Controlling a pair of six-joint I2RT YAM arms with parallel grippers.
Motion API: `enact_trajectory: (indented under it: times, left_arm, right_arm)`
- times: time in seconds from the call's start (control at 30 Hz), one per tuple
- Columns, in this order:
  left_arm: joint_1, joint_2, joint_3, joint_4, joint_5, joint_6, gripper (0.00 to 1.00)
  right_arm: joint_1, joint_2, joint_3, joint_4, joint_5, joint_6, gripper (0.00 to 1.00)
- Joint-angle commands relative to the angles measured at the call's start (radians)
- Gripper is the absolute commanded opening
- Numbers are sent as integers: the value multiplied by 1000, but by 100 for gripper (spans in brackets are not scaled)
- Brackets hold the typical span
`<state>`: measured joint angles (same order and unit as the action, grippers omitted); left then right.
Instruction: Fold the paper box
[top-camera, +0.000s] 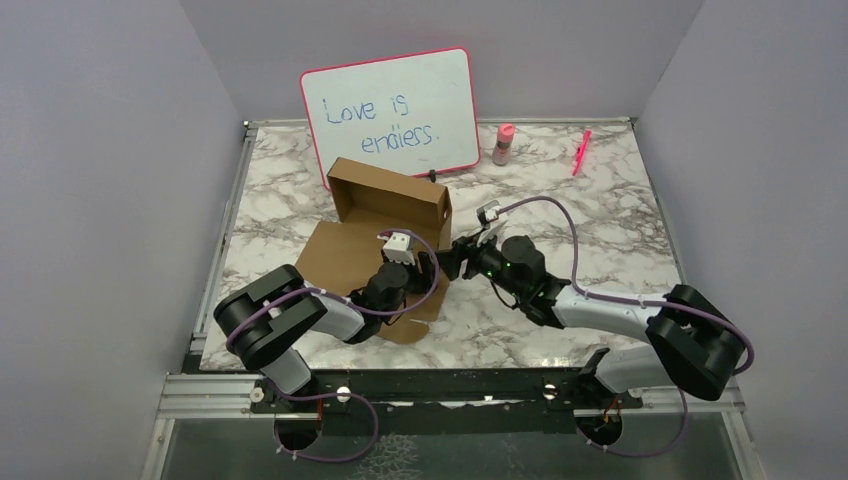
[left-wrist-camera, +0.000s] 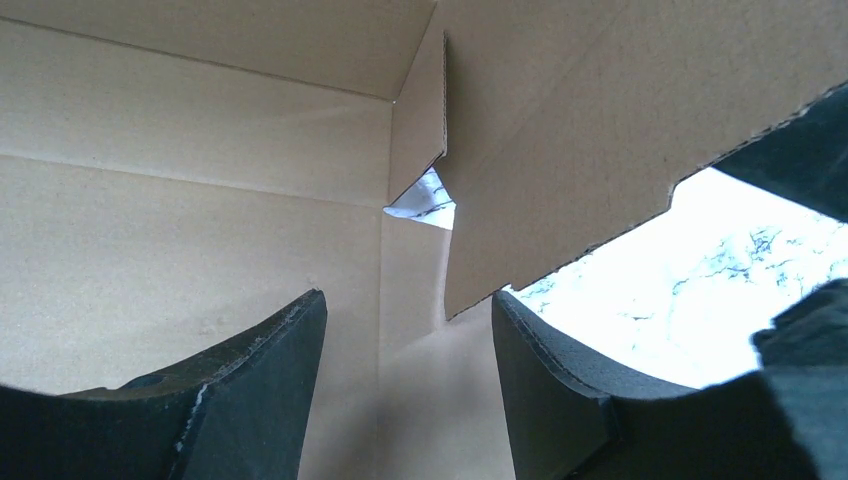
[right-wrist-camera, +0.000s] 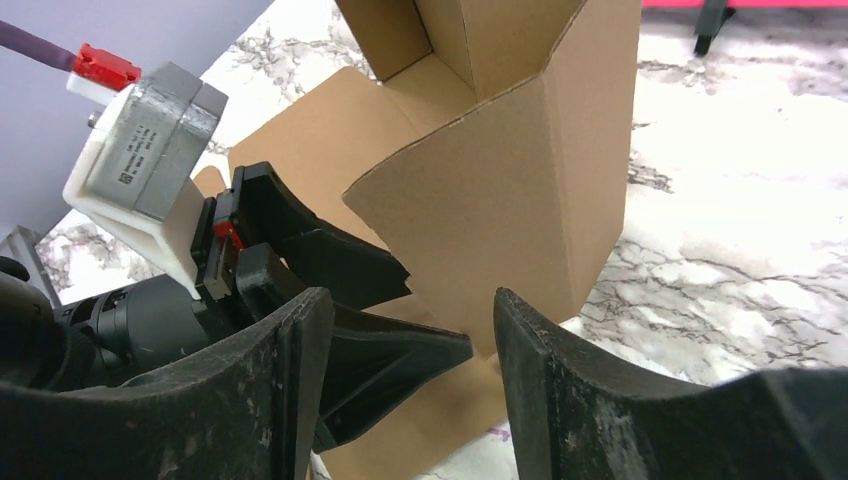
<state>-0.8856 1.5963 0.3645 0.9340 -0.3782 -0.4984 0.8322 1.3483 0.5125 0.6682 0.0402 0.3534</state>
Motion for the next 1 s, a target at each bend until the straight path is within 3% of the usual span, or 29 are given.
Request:
enact_trajectory:
  times: [0.0,0.43,0.97]
  left_arm:
    - [8,7,16,33,-39,-17,62]
    - [46,12,14,32,-24,-22,63]
    - [101,34,12,32,17,-40,63]
  right_arm:
    - [-13,-48,24,-41,33,-124,65]
    - [-211,-78,19,17,-257,-311,66]
    - [-219,315,175,259,-363,-449,79]
